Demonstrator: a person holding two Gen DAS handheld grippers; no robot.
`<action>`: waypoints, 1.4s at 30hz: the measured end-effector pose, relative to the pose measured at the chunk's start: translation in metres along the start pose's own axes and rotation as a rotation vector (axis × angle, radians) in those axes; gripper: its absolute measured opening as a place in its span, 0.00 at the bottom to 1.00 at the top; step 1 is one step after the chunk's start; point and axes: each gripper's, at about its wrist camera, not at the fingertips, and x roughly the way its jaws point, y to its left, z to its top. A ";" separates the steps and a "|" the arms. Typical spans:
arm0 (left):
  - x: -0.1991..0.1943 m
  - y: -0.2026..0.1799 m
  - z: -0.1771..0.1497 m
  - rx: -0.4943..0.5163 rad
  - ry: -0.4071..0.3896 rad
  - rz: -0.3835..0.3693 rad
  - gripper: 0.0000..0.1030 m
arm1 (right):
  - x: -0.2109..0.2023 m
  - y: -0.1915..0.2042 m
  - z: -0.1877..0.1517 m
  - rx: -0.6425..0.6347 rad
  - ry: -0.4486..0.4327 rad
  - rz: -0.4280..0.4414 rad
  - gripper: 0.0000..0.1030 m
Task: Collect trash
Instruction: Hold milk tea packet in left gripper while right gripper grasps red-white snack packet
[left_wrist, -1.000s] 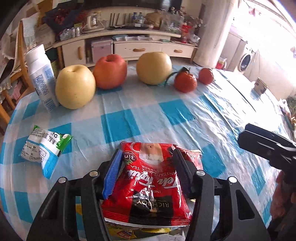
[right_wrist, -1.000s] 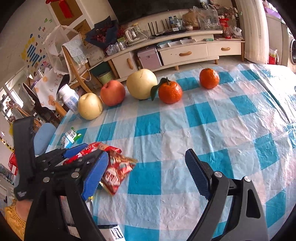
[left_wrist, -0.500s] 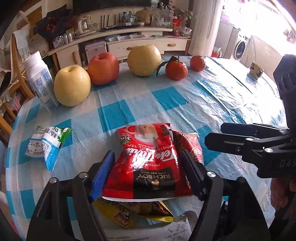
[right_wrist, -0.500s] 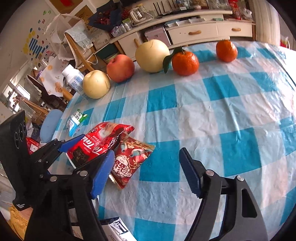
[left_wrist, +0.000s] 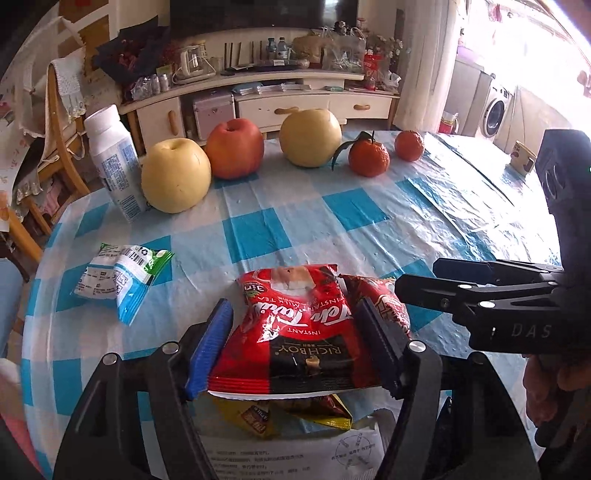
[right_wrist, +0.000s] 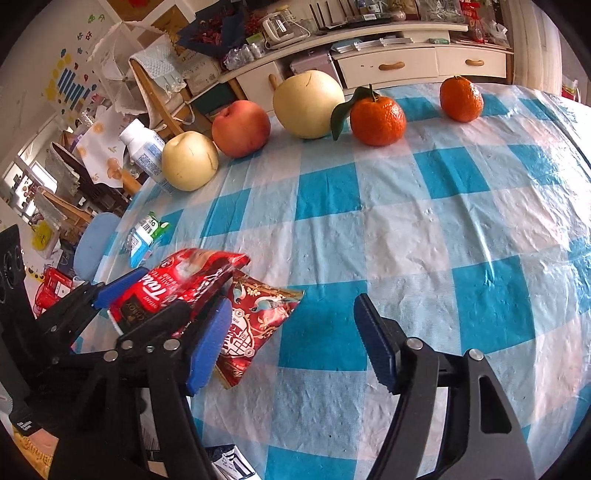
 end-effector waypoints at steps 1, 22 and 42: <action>-0.004 0.004 -0.001 -0.015 -0.008 0.004 0.67 | -0.001 -0.001 0.000 0.001 -0.003 0.001 0.68; -0.004 0.013 0.005 -0.064 0.054 0.005 0.79 | 0.013 0.031 -0.007 -0.214 0.024 -0.137 0.73; 0.024 0.025 0.007 -0.105 0.082 -0.023 0.63 | 0.013 0.035 -0.010 -0.266 0.028 -0.114 0.74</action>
